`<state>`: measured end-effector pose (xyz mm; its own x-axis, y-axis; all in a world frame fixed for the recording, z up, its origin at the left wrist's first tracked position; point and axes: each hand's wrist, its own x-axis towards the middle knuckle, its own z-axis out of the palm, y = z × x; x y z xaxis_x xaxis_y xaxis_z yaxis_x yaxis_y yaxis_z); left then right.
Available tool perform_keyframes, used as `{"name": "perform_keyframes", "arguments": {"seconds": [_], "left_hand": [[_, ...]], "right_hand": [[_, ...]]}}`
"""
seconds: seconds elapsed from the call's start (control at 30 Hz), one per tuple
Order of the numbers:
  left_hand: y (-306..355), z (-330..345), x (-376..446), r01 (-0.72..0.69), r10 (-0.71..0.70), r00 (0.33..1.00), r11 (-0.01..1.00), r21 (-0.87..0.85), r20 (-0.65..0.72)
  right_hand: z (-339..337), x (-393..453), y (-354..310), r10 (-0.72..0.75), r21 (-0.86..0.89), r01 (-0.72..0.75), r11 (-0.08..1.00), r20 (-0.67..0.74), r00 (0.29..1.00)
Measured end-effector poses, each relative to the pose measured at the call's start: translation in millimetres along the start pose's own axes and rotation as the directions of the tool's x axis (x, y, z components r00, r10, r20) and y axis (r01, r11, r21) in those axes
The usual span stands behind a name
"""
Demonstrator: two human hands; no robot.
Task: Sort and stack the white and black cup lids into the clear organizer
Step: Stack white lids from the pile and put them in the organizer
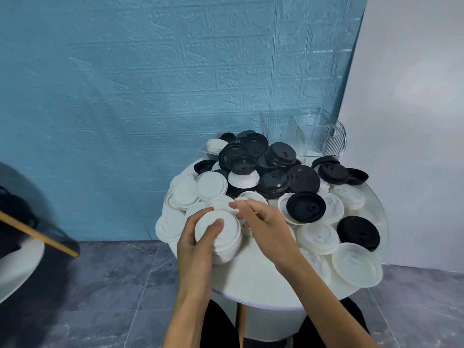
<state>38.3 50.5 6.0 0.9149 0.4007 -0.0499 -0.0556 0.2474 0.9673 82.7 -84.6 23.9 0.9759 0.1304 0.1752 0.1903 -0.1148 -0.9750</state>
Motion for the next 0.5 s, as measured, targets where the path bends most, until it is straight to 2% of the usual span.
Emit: {"name": "perform_keyframes", "arguments": {"seconds": [0.1, 0.23, 0.33, 0.43, 0.5], "left_hand": [[5.5, -8.6, 3.3, 0.027, -0.03, 0.998, 0.998, -0.054, -0.048], [11.8, -22.1, 8.1, 0.038, -0.05, 0.995, 0.99, -0.132, -0.09], [13.4, -27.7, 10.7, 0.044, -0.063, 0.992, 0.985, -0.166, -0.11], [13.9, -30.6, 12.9, 0.036, -0.058, 0.99, 0.985, -0.171, -0.129], [13.3, -31.9, 14.6, 0.033, -0.057, 0.99, 0.983, -0.18, -0.129]], "right_hand": [[-3.4, 11.8, 2.6, -0.083, -0.197, 0.075, 0.978, -0.033, 0.996], [-2.6, 21.2, 6.7, -0.216, -0.507, 0.169, 0.845, -0.036, 0.976], [-1.1, 26.8, 12.2, -0.26, -0.683, 0.287, 0.671, 0.146, 0.955], [4.9, 29.5, 21.4, -0.175, -0.715, 0.369, 0.594, 0.333, 0.927], [10.5, 29.4, 28.5, -0.133, -0.737, 0.415, 0.534, 0.411, 0.902]]}}
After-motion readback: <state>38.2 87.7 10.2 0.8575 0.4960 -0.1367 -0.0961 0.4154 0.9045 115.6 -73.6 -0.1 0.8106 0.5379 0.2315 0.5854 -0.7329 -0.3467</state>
